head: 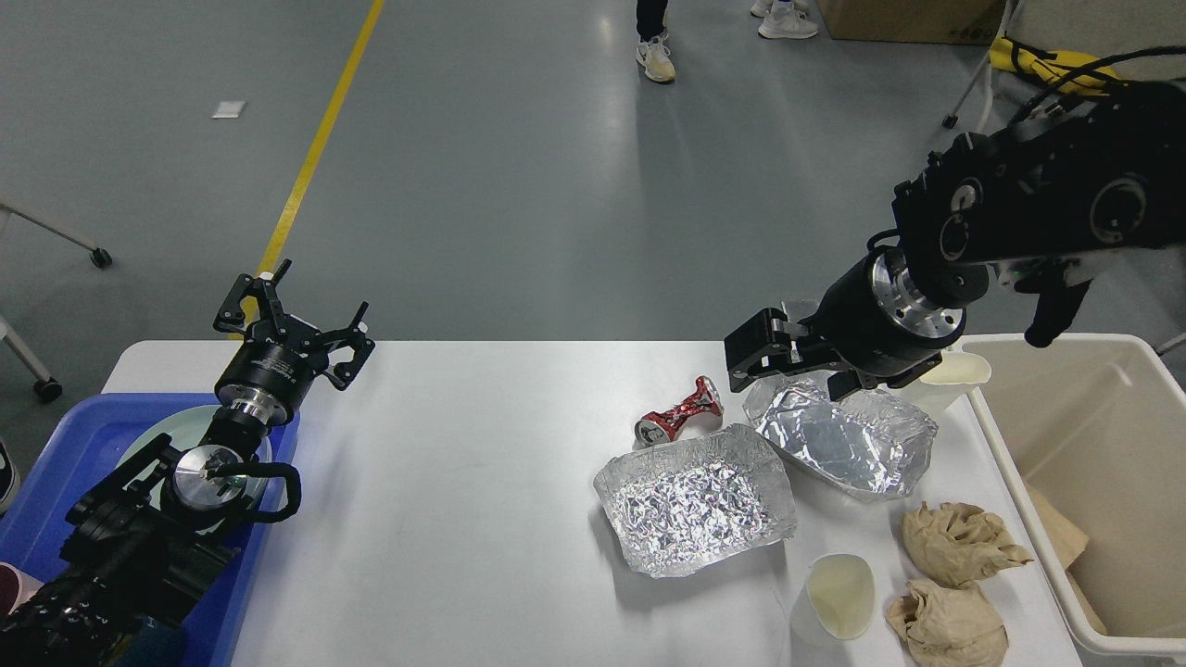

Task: Tidy desktop
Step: 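Move the right gripper down toward the crumpled foil sheet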

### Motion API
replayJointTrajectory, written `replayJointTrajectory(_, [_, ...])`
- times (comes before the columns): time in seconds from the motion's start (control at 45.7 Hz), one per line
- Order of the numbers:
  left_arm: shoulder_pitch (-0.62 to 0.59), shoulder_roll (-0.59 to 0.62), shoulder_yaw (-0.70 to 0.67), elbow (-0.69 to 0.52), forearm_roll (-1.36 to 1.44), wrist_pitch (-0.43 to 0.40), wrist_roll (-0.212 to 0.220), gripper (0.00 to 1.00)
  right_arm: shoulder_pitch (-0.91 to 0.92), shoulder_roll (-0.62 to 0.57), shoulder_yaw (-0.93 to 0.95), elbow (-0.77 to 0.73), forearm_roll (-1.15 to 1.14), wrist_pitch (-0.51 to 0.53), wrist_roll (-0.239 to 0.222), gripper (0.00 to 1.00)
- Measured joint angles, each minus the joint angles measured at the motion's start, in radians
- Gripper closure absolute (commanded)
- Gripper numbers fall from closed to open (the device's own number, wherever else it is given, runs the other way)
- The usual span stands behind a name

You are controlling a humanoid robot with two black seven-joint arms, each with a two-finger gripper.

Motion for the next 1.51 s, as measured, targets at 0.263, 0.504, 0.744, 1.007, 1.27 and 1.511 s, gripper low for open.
replayJointTrajectory(0.263, [0.0,0.0,0.0,0.0,0.0,0.0,0.0,0.04,-0.111,0.002,-0.028,-0.01,0.017,-0.11,0.0,0.0])
replayJointTrajectory(0.504, [0.0,0.0,0.0,0.0,0.0,0.0,0.0,0.04,-0.183,0.01,-0.025,-0.022,0.098,-0.19,0.0,0.0])
replayJointTrajectory(0.744, [0.0,0.0,0.0,0.0,0.0,0.0,0.0,0.04,-0.204,0.038,-0.029,-0.024,0.115,-0.224,0.001,0.0])
replayJointTrajectory(1.007, [0.0,0.0,-0.001,0.0,0.0,0.0,0.0,0.04,-0.221,0.086,-0.023,-0.017,0.183,-0.252,0.001,0.0])
replayJointTrajectory(1.27, [0.0,0.0,-0.001,0.0,0.0,0.0,0.0,0.04,-0.23,0.168,0.007,-0.012,0.399,-0.264,-0.015,0.0])
replayJointTrajectory(1.511, [0.0,0.0,-0.001,0.0,0.0,0.0,0.0,0.04,-0.273,0.267,0.016,-0.003,0.583,-0.36,-0.06,0.0])
